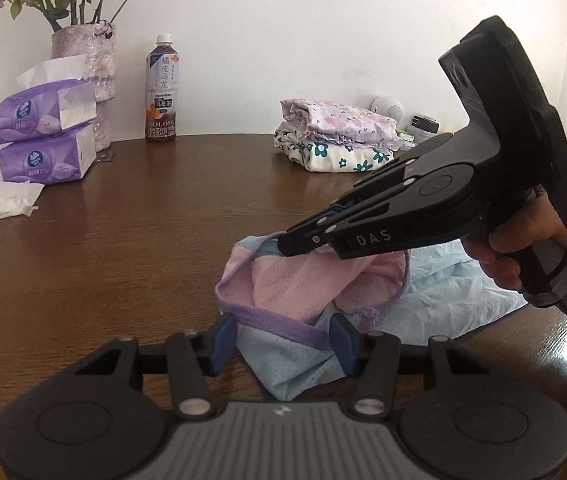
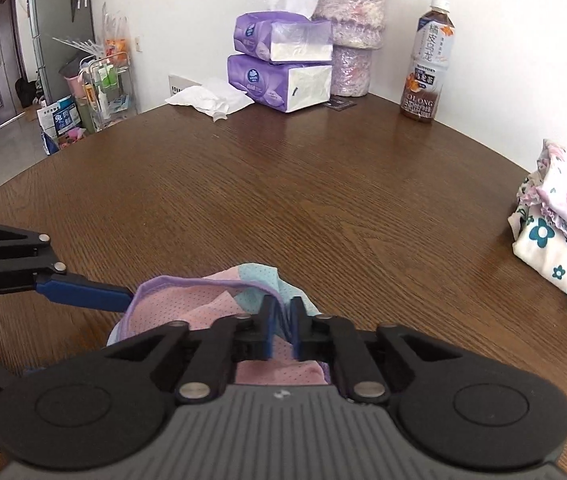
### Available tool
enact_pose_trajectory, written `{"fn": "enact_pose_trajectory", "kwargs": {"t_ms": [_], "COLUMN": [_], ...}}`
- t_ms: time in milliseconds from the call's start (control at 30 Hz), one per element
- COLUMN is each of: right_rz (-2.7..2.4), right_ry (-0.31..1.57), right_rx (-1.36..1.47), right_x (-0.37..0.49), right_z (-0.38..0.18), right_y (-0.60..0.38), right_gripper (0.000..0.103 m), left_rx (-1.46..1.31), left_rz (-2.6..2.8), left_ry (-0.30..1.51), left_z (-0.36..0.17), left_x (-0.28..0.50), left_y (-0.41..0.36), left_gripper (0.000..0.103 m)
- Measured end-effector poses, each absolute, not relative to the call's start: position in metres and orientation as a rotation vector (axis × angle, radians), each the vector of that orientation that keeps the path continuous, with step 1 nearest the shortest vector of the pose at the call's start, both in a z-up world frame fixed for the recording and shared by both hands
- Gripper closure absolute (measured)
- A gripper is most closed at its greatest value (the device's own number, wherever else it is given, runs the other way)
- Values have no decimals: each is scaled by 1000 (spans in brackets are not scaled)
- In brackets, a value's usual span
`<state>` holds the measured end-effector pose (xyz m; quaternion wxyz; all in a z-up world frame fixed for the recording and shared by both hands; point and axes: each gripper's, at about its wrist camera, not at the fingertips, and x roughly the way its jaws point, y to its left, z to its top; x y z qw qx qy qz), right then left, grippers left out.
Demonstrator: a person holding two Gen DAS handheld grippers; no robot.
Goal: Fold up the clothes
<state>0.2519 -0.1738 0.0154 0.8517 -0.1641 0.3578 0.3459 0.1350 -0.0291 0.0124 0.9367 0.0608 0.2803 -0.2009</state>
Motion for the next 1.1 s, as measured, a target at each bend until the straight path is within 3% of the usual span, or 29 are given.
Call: {"fn": "enact_pose_trajectory", "kwargs": {"t_ms": [33,133,633,733,800,867,900,1000,1033,1100], "right_rz": [730,716,647,644,642,640,639,635,634,638], "right_ry": [745,738,713,707,703,699,697,690,688,645], "right_rx": [-357,-347,-231,-189,-161,-133,-120,-78,-64,-29], "right_x": [250,252,260,259,259,258,258,257,257,246], "right_z": [16,16,20,23,24,26,27,29,30,42], "right_y": [-173,-177,-203,-209,-213,-218,-220,-226,-228,-240], "right_gripper": [98,99,99,99,99,98,96,78,63,59], "left_rx": [137,177,321,341,354,364,338,259,234,185], "left_rz": [-416,-431,-468,-468,-469,-470,-478,-486,-479,-461], "left_ry": [566,546,512,516,519,519,493,421,402,385], "left_z": [12,13,7,5,4,3,8,20,23,27], "left_x": [133,128,118,119,119,119,115,104,101,100], "left_y": [-31,-38,-64,-67,-70,-72,-67,-52,-46,-35], "left_gripper": [82,92,87,83,74,54,49,31,26,26]}}
